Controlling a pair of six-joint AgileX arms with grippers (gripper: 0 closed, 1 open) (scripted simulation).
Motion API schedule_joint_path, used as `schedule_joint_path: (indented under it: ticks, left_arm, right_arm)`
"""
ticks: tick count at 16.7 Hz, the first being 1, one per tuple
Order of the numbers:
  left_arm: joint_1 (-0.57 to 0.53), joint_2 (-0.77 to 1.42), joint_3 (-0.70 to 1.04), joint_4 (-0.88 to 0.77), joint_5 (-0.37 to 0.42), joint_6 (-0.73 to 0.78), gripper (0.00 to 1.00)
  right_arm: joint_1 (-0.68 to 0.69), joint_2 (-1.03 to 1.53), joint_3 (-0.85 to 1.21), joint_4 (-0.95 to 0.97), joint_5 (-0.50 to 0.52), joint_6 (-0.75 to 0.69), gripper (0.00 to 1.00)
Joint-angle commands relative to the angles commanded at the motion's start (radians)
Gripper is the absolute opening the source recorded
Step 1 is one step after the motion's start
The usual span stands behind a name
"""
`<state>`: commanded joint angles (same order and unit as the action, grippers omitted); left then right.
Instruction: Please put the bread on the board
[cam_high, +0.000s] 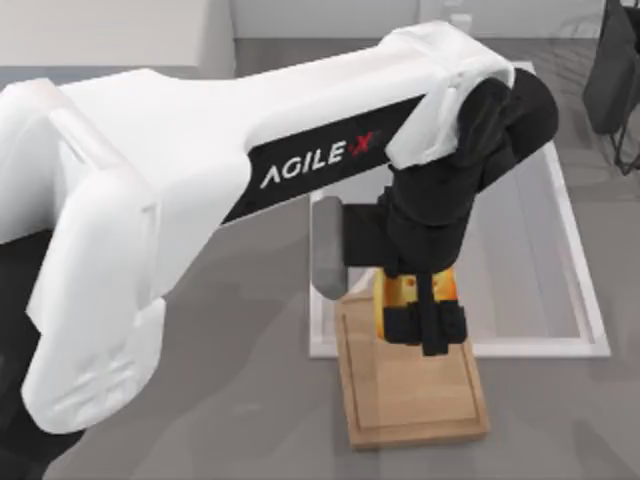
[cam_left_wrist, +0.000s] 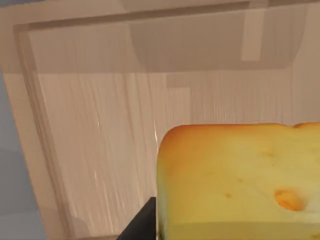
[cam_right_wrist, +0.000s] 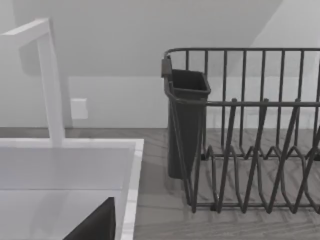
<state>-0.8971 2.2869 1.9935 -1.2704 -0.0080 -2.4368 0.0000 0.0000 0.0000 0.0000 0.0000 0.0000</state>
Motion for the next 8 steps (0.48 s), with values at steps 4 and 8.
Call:
schedule_joint_path:
  ticks: [4,8]
  left_arm:
    - [0.000,-0.004,-0.003,0.000,0.001,0.003,0.00]
    - [0.001,0.003,-0.037,0.042,0.001,0.005,0.00]
  right_arm:
    - [0.000,0.000,0.000,0.000,0.000,0.000,1.00]
    - [0.000,0.000,0.000,0.000,0.000,0.000,1.00]
